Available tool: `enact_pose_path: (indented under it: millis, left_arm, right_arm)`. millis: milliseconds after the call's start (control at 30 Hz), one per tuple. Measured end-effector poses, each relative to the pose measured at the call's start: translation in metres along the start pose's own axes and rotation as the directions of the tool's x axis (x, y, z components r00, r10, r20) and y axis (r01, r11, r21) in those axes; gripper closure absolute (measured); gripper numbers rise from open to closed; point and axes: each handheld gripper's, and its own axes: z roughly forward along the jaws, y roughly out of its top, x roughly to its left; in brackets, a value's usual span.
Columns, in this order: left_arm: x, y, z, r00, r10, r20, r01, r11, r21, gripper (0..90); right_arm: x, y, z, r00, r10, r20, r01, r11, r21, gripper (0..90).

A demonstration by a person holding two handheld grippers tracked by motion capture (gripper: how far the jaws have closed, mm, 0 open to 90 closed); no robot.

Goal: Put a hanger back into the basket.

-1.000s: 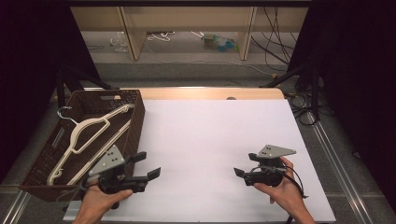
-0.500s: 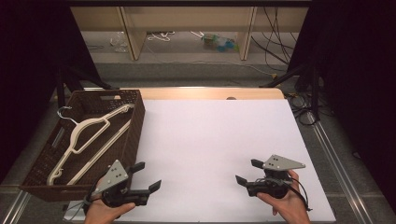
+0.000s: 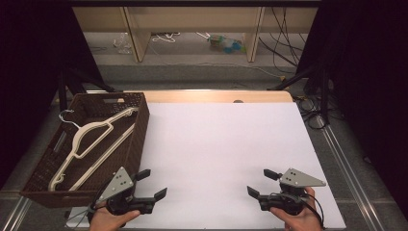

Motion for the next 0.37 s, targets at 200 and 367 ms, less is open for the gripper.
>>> enact_pose_path:
  millis: [200,367]
  left_arm:
    - [0.0024,0.0013,-0.0025,0.9999,-0.016,-0.002,0.016,0.9998,-0.006,16.7]
    - [0.0029,0.0008,-0.0016,0.9999,-0.014,0.006,0.014,0.9999,-0.008,16.7]
  right_arm:
    - [-0.0006,0.0000,-0.0001,1.0000,0.002,0.001,-0.002,1.000,-0.002,17.1]
    - [-0.0018,-0.0002,0.0012,0.9999,-0.011,0.001,0.011,1.000,-0.009,17.0]
